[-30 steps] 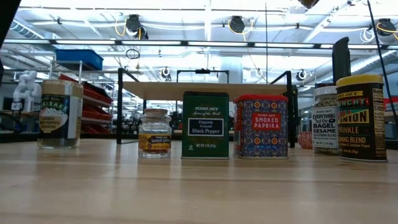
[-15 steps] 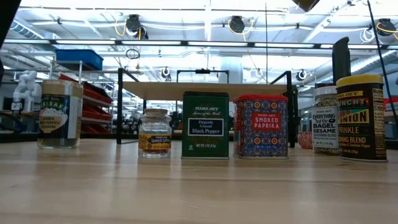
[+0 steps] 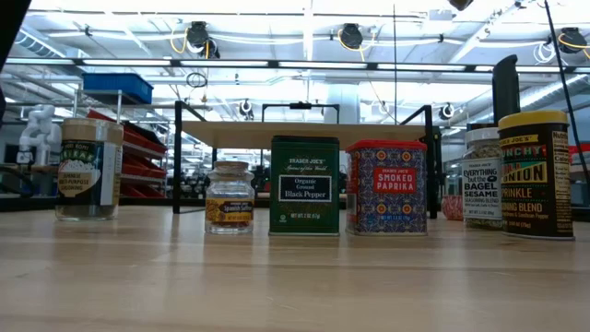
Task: Shelf spices
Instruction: Put the dark yellow spice bottle into the center of the table
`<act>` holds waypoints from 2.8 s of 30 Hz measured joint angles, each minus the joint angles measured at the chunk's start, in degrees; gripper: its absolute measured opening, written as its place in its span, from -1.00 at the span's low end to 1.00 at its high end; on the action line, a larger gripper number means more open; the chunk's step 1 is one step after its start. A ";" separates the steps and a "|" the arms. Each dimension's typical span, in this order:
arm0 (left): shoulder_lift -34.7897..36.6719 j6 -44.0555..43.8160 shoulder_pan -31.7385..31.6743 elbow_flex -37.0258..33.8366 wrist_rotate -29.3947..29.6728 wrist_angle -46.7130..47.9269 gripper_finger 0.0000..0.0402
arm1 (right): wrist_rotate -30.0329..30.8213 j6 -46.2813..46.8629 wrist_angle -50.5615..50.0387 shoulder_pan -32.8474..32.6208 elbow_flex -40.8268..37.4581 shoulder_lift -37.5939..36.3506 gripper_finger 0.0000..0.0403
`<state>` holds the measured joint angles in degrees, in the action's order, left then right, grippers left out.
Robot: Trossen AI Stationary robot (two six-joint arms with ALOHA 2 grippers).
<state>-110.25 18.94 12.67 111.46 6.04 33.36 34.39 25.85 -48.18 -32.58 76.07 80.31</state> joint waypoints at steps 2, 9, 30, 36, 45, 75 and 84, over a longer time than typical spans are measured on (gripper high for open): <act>0.01 -0.01 0.00 0.00 -0.01 0.00 0.10 | 0.03 0.00 -0.03 0.00 0.00 0.00 0.13; 0.01 0.00 0.00 -0.02 0.11 0.15 0.10 | -0.17 0.00 -0.05 0.00 0.00 0.00 -0.05; -0.01 -1.84 0.00 -0.04 0.91 0.12 0.29 | -0.03 -0.42 -0.29 0.00 0.00 0.00 -0.10; -0.01 -1.88 0.00 -0.04 1.05 0.01 0.47 | -0.28 -0.40 -0.75 0.00 0.00 0.00 -0.09; 2.05 -1.88 0.22 -0.13 1.48 3.11 0.52 | -0.26 0.98 -1.84 -0.04 0.00 0.00 -0.09; 13.92 -23.75 5.03 -13.18 15.49 34.42 0.52 | 0.32 9.93 -3.51 -6.59 -0.04 -2.30 -0.07; 19.99 -30.06 7.18 -22.21 20.50 31.34 0.52 | 10.95 13.99 -2.94 -12.69 -0.91 -2.80 -0.07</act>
<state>-90.26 -11.12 19.84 89.25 26.54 64.70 45.34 39.84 -51.11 -45.27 75.17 77.51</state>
